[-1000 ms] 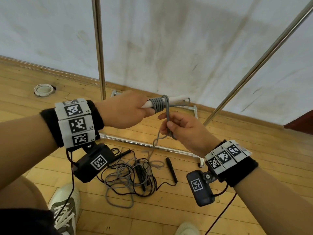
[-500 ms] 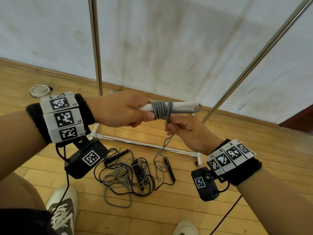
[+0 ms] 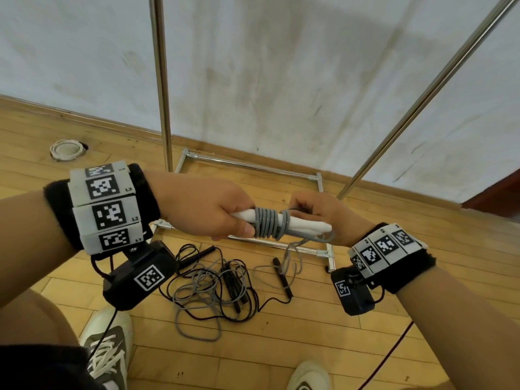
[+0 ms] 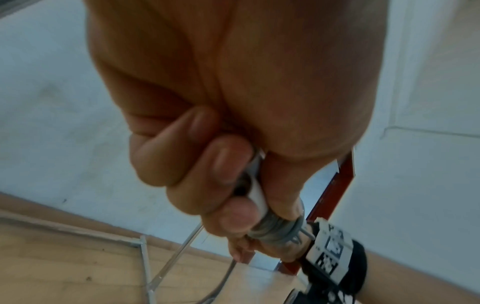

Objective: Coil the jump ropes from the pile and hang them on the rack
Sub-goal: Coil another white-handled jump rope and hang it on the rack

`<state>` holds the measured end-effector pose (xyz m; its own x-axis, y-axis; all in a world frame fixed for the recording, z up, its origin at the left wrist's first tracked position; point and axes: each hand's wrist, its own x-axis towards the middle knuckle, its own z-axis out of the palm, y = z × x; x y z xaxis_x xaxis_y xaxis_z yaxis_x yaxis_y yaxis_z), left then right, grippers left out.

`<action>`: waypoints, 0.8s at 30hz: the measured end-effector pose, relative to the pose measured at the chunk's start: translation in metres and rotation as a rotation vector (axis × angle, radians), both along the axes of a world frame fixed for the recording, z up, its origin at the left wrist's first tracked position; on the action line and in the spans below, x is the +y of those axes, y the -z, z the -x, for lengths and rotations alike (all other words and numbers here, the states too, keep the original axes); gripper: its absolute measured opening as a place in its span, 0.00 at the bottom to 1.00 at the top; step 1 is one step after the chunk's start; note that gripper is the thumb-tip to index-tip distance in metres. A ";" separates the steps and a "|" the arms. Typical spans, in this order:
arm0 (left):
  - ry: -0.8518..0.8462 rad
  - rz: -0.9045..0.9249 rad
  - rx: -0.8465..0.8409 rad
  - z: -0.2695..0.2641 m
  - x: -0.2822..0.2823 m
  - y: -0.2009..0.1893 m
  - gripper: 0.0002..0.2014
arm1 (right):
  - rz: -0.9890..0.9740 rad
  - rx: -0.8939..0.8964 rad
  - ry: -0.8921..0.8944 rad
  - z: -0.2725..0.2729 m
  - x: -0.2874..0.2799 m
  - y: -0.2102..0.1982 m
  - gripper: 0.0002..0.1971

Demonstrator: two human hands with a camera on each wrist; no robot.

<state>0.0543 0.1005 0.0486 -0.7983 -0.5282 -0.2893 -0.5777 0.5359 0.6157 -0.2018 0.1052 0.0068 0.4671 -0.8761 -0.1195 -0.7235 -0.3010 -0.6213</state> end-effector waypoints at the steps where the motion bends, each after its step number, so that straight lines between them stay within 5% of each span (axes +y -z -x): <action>1: 0.010 0.027 -0.039 0.001 0.000 0.002 0.12 | -0.030 -0.032 0.024 0.000 -0.001 -0.001 0.10; 6: 0.016 0.164 -0.240 0.006 -0.001 0.013 0.13 | -0.120 -0.142 0.070 -0.003 0.001 -0.006 0.07; 14: -0.131 0.293 -0.291 0.004 -0.018 0.020 0.14 | -0.165 -0.347 0.194 -0.015 -0.001 -0.026 0.07; 24: -0.366 0.349 0.047 -0.004 -0.032 0.024 0.14 | -0.098 -0.673 0.223 -0.031 0.008 -0.013 0.02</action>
